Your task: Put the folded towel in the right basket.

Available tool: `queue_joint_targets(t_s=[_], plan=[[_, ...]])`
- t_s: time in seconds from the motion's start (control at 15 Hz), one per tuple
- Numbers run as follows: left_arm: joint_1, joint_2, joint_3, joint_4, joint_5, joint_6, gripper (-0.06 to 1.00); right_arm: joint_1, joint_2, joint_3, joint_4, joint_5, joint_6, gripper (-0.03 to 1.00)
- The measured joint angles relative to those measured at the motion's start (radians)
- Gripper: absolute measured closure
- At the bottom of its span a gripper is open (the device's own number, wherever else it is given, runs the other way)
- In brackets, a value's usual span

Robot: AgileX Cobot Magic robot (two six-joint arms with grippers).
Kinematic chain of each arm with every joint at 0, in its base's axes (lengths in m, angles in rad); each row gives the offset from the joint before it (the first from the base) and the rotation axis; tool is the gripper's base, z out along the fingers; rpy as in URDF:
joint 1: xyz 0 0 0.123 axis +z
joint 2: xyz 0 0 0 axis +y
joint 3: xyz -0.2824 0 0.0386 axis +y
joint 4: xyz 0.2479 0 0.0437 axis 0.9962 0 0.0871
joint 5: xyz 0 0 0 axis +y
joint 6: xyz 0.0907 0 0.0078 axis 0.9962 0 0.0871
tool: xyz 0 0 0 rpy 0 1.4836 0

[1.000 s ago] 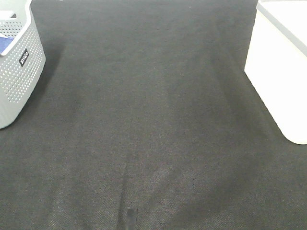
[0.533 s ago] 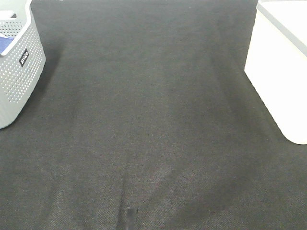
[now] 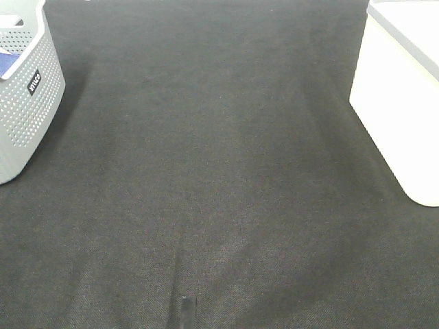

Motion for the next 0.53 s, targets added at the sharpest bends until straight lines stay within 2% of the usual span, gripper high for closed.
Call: queue_joint_targets(t_s=[0.53], plan=[[0.000,0.000,0.000,0.000,0.000,0.000,-0.05,0.000,0.000,0.000,0.000,0.000,0.000,-0.01]])
